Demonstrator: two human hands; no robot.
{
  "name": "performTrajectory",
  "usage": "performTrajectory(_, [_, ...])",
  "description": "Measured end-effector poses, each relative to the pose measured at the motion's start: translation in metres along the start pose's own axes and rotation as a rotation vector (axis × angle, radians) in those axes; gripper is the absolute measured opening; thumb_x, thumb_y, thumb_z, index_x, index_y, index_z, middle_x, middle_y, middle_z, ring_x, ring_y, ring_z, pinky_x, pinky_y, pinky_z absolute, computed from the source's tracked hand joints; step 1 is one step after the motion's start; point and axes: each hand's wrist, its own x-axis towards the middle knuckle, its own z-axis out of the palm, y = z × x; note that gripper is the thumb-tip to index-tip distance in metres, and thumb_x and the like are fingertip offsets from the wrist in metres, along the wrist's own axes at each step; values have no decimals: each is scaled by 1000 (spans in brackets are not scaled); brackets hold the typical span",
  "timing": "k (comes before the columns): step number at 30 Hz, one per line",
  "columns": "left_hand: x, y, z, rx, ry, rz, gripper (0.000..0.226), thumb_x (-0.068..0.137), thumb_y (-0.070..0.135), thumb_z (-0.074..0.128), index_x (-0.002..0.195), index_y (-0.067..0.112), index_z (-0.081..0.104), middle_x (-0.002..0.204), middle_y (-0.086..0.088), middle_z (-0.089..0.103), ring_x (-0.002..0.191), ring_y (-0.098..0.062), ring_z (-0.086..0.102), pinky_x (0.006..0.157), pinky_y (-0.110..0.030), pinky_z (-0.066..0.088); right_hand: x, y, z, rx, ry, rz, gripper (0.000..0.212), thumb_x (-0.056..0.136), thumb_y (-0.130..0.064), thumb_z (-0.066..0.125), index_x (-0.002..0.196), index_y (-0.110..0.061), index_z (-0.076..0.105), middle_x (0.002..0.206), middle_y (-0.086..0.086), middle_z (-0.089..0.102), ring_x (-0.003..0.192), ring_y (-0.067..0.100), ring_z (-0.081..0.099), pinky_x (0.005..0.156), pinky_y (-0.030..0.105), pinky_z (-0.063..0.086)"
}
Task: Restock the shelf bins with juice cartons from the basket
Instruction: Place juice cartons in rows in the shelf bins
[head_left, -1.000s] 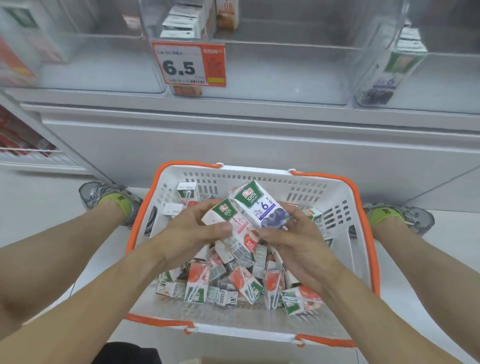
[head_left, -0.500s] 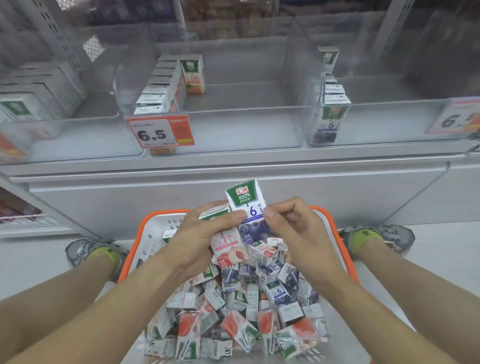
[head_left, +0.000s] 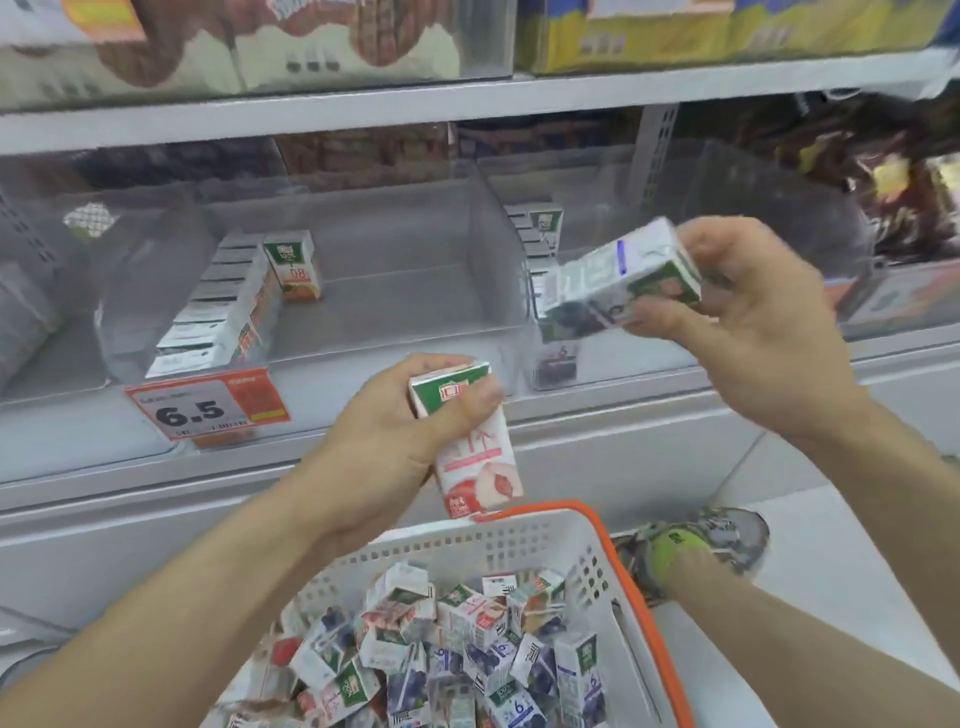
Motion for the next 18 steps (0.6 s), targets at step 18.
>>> performTrajectory(18, [38, -18, -5, -416, 18, -118, 51, 62, 6, 66, 112, 2, 62, 72, -10, 66, 62, -21, 64, 68, -39, 54, 213, 142, 55, -625, -155, 334, 61, 87, -18, 75, 141, -20, 44, 130, 7, 57, 109, 26, 58, 92, 31, 50])
